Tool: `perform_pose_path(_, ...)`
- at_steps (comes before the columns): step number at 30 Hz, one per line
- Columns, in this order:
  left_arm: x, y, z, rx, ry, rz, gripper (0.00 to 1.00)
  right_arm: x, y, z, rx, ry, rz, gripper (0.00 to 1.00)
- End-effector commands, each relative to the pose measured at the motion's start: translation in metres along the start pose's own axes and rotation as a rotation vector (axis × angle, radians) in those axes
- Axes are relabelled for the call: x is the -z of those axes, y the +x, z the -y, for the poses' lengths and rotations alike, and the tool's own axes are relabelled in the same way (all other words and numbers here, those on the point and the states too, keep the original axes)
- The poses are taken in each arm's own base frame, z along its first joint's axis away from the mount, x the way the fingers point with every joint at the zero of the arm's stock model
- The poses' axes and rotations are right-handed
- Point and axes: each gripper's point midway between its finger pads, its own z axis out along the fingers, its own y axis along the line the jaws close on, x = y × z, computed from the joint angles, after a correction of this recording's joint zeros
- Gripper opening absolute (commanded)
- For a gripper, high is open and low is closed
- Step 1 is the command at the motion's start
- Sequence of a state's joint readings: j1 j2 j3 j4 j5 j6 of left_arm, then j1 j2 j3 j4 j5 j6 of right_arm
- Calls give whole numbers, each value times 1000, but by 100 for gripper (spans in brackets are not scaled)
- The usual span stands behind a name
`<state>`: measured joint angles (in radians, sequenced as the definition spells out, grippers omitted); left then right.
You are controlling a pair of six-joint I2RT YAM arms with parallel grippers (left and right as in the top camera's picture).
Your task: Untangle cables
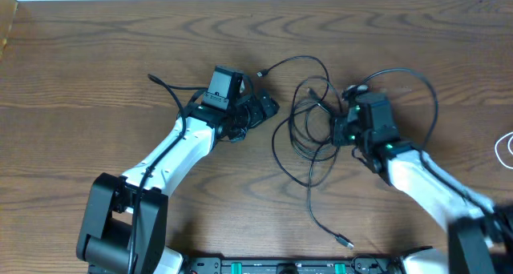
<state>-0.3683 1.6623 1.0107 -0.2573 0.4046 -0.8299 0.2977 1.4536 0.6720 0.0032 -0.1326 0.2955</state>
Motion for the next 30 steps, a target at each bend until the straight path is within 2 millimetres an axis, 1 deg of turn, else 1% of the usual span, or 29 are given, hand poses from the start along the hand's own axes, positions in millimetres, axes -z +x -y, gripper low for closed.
perform_pose_path(1,5,-10,4,-20,-2,42,98,26,-29,-6,22,4,108,29)
perform_pose_path(2,5,-10,4,-20,-2,43,98,33,-34,-8,25,-3,128,37)
perform_pose_path(3,5,-10,4,-20,-2,43,98,38,-37,-10,26,-6,139,38)
perform_pose_path(5,5,-11,4,-20,-4,46,98,42,-37,-11,27,-7,142,40)
perform_pose_path(6,5,-12,3,-20,-8,51,98,43,-36,-10,26,-6,139,42)
perform_pose_path(7,6,-13,2,-20,-16,61,98,43,-33,-9,24,-1,123,55)
perform_pose_path(8,6,-13,2,-20,-17,61,98,42,-28,-8,22,5,105,58)
perform_pose_path(9,6,-13,2,-20,-17,61,98,40,-24,-6,20,10,86,57)
perform_pose_path(10,6,-13,2,-20,-17,61,98,38,-17,-4,17,18,61,60)
perform_pose_path(11,6,-13,2,-20,-17,61,98,36,-13,-2,15,24,43,67)
perform_pose_path(12,6,-13,2,-19,-17,61,98,33,-9,0,13,28,28,69)
perform_pose_path(13,6,-13,2,-19,-17,61,98,29,-5,1,12,32,12,69)
perform_pose_path(14,6,-13,2,-20,-17,61,98,25,0,3,9,34,-7,66)
perform_pose_path(18,6,-13,2,-20,-17,61,98,8,8,8,67,43,-35,51)
perform_pose_path(21,6,-13,2,-20,-17,61,98,-4,7,11,76,47,-26,50)
perform_pose_path(22,6,-13,2,-20,-17,61,98,-8,6,15,75,68,-19,50)
perform_pose_path(23,6,-13,2,-20,-17,61,98,-14,5,26,60,120,-7,51)
perform_pose_path(24,6,-13,2,-20,-17,61,98,-17,5,30,55,138,-6,51)
perform_pose_path(30,6,-13,2,-20,-17,61,98,-30,11,37,49,146,-16,41)
